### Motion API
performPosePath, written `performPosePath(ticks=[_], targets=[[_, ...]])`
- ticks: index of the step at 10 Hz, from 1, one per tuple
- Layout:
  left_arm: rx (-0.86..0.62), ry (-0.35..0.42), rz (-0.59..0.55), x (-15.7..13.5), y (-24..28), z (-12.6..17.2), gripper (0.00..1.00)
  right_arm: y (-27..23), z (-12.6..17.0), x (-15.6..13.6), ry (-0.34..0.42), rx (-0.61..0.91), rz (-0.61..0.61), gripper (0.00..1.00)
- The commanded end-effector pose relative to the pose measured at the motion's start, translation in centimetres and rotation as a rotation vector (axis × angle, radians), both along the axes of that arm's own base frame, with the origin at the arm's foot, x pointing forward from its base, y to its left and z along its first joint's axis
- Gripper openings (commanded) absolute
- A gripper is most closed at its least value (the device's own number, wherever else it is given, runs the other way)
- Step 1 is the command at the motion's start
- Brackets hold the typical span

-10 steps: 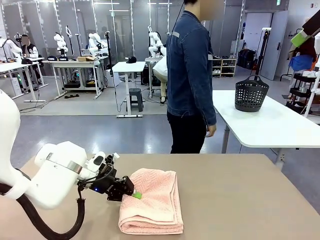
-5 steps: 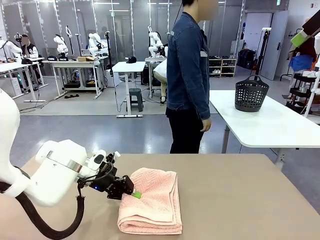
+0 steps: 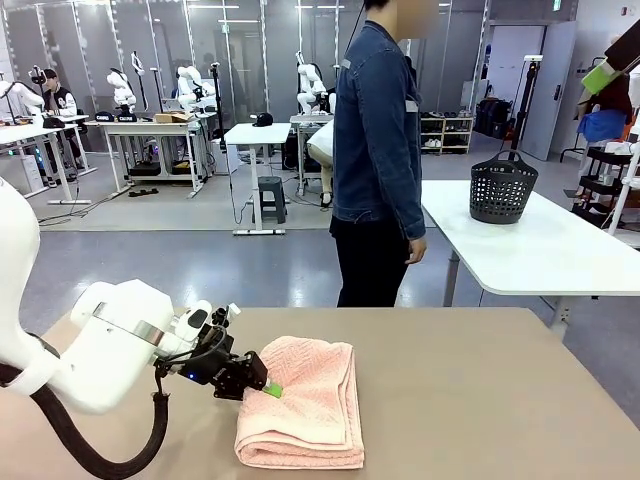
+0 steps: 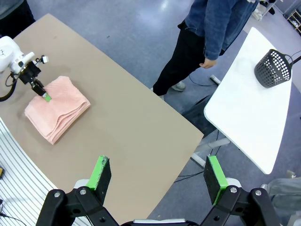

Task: Fold the towel.
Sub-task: Pick up the 100 cm Hotel Towel and place it on the left side of the table.

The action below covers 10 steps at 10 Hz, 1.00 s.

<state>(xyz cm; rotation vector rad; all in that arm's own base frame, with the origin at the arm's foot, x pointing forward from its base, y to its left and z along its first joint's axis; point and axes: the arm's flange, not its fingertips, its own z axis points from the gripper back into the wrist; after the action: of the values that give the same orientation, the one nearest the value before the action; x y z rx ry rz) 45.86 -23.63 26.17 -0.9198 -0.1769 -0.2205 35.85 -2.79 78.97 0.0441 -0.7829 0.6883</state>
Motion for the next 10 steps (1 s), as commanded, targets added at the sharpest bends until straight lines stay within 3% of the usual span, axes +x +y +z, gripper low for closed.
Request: performPosePath(ticks=[1, 2, 5, 10], targets=[[0.0, 0.0, 0.0, 0.0, 0.0, 0.0, 0.16, -0.1, 0.1, -0.1, 0.001, -0.008, 0.006, 1.0], [0.0, 0.046, 0.009, 1.2, 3.0, 1.5, 0.16, -0.1, 0.1, -0.1, 0.001, -0.008, 0.006, 1.0], [0.001, 0.062, 0.03, 1.6, 10.7, 4.3, 0.16, -0.1, 0.1, -0.1, 0.001, -0.008, 0.006, 1.0], [0.107, 0.001, 0.087, 2.5, 25.8, 6.4, 0.16, -0.1, 0.1, -0.1, 0.001, -0.008, 0.006, 1.0]])
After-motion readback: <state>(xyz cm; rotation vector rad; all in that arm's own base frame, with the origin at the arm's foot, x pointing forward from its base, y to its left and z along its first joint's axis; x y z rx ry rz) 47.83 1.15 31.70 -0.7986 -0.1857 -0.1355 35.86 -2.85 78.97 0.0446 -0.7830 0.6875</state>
